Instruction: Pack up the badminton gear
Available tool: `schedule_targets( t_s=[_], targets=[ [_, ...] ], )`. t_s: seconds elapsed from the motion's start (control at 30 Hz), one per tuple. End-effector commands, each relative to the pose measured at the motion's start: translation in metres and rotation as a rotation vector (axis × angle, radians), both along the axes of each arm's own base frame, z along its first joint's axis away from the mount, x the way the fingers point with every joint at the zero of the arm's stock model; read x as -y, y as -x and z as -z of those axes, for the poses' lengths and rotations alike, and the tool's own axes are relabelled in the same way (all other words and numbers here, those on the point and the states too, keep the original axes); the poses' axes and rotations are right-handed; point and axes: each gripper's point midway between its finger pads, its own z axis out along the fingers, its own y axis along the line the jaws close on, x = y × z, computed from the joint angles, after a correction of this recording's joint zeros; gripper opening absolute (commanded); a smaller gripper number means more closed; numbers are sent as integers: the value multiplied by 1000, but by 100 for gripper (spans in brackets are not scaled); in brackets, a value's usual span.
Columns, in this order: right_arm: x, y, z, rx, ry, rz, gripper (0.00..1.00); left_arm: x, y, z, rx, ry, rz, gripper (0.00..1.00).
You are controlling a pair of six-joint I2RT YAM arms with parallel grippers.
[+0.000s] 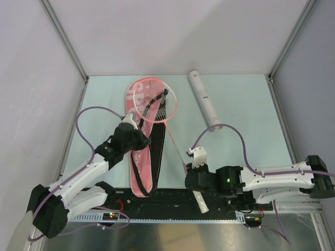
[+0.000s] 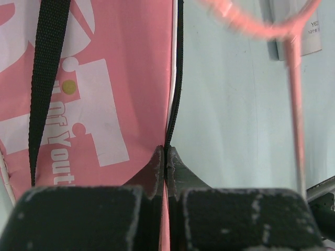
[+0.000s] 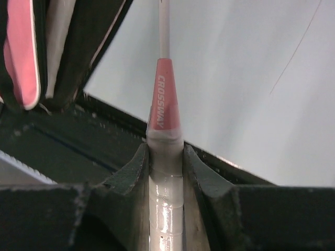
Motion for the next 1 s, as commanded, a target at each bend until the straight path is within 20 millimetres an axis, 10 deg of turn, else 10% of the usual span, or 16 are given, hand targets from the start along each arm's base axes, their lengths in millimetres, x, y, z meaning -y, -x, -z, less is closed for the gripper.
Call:
schedule_targets(
  t_s=[0.0,0.7,0.97],
  targets=[
    [13,18,-8,-2,18,11,0,7,-21,-41,107,62,-21,0],
    [99,59,4,-73,159,105,0,-10,-40,-44,124,4,-107,0],
    [83,68,9,-65,163,38,0,-3,-40,-44,110,17,-78,0]
  ],
)
